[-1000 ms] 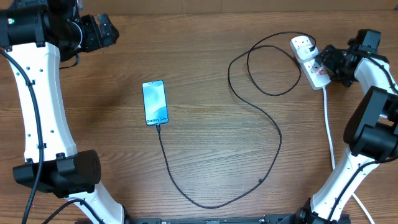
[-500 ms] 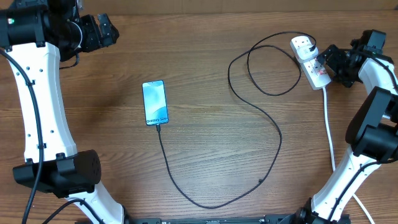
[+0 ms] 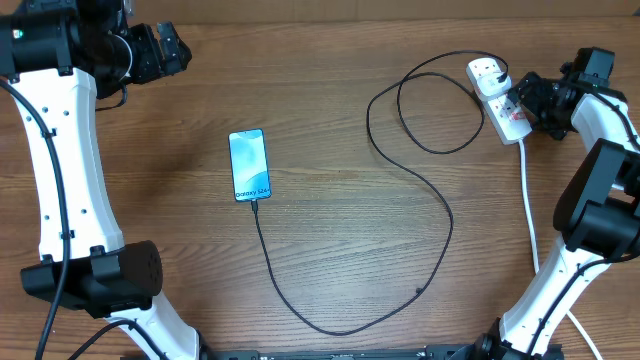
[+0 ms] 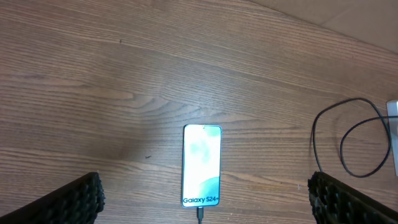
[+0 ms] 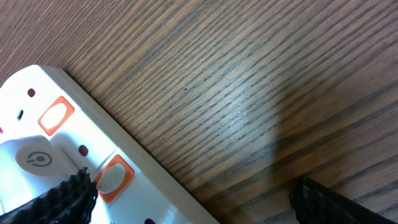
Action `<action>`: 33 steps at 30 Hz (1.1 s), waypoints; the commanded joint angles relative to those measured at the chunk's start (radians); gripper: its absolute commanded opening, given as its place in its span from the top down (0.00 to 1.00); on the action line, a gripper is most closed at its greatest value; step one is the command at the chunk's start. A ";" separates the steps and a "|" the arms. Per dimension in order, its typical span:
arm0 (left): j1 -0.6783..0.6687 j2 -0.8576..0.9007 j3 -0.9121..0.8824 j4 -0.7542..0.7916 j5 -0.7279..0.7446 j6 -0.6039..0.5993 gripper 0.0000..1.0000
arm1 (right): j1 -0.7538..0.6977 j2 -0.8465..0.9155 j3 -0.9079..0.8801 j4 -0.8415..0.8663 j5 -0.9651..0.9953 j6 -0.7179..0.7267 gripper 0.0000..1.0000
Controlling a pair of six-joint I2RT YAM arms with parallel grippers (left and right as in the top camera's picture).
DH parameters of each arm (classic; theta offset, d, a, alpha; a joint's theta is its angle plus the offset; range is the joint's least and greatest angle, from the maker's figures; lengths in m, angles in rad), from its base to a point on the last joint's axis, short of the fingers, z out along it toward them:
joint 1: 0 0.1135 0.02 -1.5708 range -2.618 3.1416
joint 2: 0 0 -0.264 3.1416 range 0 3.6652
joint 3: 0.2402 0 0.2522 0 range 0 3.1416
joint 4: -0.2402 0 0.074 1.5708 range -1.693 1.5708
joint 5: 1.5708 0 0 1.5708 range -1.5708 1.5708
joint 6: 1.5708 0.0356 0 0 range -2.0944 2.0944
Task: Plug charger to phone and switch on socket
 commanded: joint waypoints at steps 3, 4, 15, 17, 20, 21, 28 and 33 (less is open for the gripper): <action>-0.002 0.010 0.001 0.000 -0.002 0.002 0.00 | 0.017 0.096 -0.058 -0.013 -0.003 0.019 0.00; -0.002 0.010 0.001 0.000 -0.002 0.002 0.00 | 0.017 0.096 -0.058 -0.013 -0.003 0.019 0.00; -0.002 0.010 0.001 0.000 -0.002 0.002 0.01 | 0.017 0.103 -0.058 -0.013 0.002 0.019 0.00; -0.002 0.010 0.001 0.000 -0.002 0.002 0.00 | 0.017 0.103 -0.058 -0.013 0.003 0.018 0.00; -0.002 0.010 0.001 0.000 -0.002 0.002 0.01 | 0.017 0.103 -0.058 -0.014 0.008 0.018 0.00; -0.002 0.010 0.001 0.000 -0.002 0.002 0.00 | 0.017 0.103 -0.058 -0.014 0.010 0.018 0.00; -0.002 0.010 0.001 0.000 -0.002 0.002 0.00 | 0.017 0.103 -0.058 -0.004 0.047 0.023 0.00; -0.002 0.010 0.001 0.000 -0.002 0.002 0.00 | 0.017 0.103 -0.058 0.008 0.061 0.022 0.00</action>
